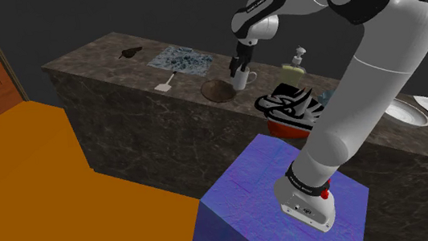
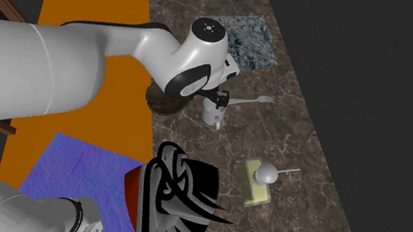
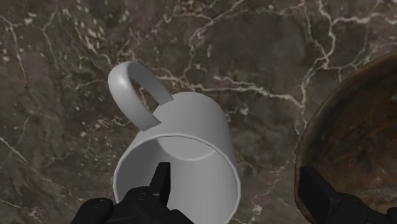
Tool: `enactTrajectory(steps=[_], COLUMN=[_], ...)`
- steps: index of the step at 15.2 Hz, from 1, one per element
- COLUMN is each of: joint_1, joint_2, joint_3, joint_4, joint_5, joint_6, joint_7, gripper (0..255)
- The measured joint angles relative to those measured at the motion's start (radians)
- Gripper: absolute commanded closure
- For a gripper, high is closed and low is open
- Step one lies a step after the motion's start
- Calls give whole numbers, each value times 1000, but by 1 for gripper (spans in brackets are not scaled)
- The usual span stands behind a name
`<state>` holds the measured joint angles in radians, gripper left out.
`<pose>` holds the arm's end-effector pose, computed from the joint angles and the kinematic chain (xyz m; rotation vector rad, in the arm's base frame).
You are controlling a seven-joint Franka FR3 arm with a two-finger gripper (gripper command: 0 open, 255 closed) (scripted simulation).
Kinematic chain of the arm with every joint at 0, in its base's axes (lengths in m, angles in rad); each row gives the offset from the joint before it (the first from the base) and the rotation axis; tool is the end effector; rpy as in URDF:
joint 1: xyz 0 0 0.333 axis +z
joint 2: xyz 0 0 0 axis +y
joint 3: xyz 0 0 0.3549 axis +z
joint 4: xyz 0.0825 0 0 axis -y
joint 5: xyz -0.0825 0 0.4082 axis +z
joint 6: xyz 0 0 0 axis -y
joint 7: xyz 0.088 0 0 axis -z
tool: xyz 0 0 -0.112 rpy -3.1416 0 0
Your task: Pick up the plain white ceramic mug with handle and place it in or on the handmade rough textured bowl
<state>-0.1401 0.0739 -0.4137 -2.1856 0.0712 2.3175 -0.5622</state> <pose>0.4868 -0.2968 0.3819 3.1254 -0.0568 0.1060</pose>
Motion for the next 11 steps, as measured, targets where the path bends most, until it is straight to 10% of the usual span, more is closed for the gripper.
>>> enactTrajectory(steps=[5,6,11], joint_1=[-1,-1,-1], joint_2=[4,4,4], joint_3=[0,0,0], joint_4=[0,0,0], joint_5=[3,3,3], joint_6=[4,4,4], joint_7=[-2,-2,-2], gripper=[0,255,255])
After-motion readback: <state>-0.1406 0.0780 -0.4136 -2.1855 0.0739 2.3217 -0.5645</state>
